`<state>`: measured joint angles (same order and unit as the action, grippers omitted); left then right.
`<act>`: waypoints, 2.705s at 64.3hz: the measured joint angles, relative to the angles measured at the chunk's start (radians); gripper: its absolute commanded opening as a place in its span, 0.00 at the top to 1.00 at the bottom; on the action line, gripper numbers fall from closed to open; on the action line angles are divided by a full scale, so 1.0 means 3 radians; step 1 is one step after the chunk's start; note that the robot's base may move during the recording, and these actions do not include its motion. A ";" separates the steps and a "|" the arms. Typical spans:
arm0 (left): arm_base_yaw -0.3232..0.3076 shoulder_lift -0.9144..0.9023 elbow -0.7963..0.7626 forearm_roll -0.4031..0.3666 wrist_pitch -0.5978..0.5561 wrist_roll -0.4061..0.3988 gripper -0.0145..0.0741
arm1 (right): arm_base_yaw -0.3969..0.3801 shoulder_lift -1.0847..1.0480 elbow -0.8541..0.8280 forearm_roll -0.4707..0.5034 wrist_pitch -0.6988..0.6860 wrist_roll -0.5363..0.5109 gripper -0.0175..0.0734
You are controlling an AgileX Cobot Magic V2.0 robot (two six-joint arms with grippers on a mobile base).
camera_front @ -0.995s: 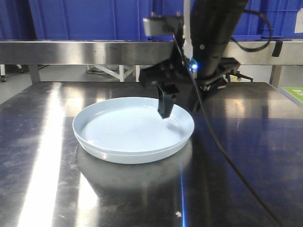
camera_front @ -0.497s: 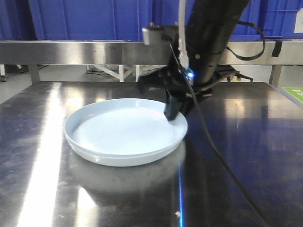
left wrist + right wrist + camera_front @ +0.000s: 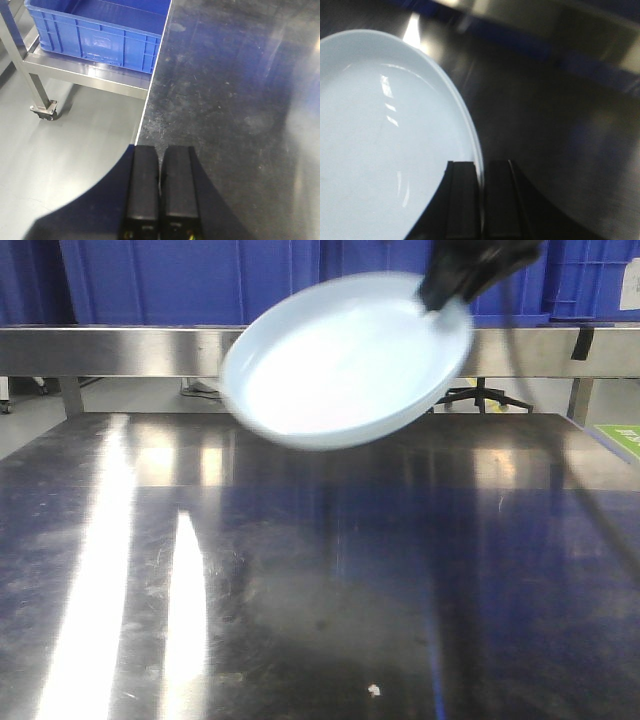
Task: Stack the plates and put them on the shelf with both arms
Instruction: 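Grip the stacked plates' rim with the right gripper and lift them, then drive the base away from the table toward the bin shelves, holding the plates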
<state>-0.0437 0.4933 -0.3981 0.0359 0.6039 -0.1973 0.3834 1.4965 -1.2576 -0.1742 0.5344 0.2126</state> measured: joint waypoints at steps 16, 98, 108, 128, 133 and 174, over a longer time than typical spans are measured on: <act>0.0000 0.0000 0.0000 0.0000 0.0000 0.0000 0.74 | -0.0553 -0.1056 0.0848 -0.0021 -0.0202 0.0037 0.78; 0.0000 0.0000 0.0000 0.0000 0.0000 0.0000 0.74 | -0.1317 -0.3567 0.2649 0.0240 -0.0266 0.0045 0.78; 0.0000 0.0000 0.0000 0.0000 0.0000 0.0000 0.74 | -0.1317 -0.3567 0.2649 0.0240 -0.0266 0.0045 0.78; 0.0000 0.0000 0.0000 0.0000 0.0000 0.0000 0.74 | -0.1317 -0.3567 0.2649 0.0240 -0.0266 0.0045 0.78; 0.0000 0.0000 0.0000 0.0000 0.0000 0.0000 0.74 | -0.1317 -0.3567 0.2649 0.0242 -0.0266 0.0045 0.78; 0.0000 0.0000 0.0000 -0.0005 -0.0006 0.0000 0.74 | -0.1317 -0.3567 0.2649 0.0242 -0.0259 0.0045 0.78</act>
<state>-0.0437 0.4933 -0.3981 0.0343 0.6021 -0.1973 -0.0119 0.4263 -0.4629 -0.1015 0.4566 0.2260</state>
